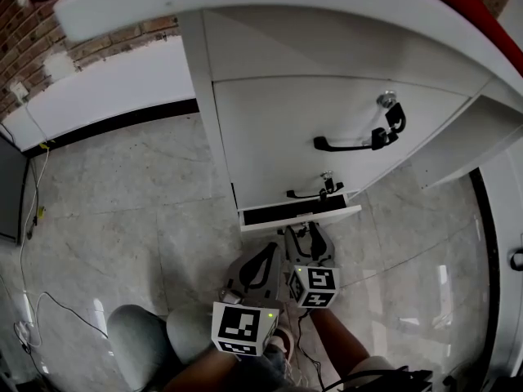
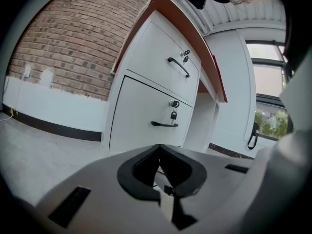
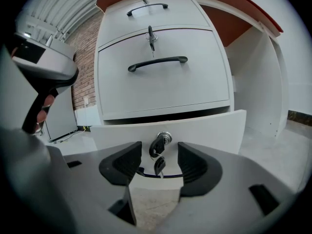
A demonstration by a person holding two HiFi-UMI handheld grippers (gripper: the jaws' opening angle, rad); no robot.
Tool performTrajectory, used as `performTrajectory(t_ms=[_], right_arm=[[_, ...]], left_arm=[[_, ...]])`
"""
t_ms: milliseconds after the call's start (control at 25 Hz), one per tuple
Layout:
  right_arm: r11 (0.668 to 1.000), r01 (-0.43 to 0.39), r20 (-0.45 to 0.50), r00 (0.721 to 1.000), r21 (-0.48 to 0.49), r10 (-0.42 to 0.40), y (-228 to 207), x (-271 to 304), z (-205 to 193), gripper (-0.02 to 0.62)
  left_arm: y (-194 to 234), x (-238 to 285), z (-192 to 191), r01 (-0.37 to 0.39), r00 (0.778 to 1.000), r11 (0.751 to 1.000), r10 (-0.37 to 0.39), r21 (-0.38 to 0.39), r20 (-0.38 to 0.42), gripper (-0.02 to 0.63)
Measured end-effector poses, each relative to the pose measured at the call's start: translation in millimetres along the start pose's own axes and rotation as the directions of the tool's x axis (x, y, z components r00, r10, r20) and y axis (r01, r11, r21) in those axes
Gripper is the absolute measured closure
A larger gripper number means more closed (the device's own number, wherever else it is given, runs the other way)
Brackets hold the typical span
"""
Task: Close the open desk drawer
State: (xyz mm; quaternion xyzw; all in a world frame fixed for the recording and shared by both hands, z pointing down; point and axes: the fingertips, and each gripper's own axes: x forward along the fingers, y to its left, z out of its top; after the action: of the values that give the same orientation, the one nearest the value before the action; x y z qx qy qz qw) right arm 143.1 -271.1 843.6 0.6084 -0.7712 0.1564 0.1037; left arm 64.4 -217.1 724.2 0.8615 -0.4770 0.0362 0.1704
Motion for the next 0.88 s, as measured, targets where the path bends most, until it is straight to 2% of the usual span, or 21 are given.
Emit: performTrajectory(t_ms=[160, 360, 880], right_arm=[[1.000, -0.001, -0.006, 1.000, 0.003, 0.001, 0, 1, 0, 0.380], [1.000, -0.004, -0.010, 1.000, -0.004, 0.004, -1, 11, 3, 0.380], [1.000, -0.012, -0.028, 1.000, -0.012, 0.012, -4, 25, 11, 0.380]], left_arm=[[8, -1, -1, -0.021, 1.000, 1.000, 0.021, -0.005, -0.005, 0.598], [13, -1, 1, -0.030, 1.000, 0.998, 0.030, -0.058, 0.004, 0.598], [14, -3, 2, -0.029, 1.000, 0.996, 0.030, -0.079, 0.009, 0.598]])
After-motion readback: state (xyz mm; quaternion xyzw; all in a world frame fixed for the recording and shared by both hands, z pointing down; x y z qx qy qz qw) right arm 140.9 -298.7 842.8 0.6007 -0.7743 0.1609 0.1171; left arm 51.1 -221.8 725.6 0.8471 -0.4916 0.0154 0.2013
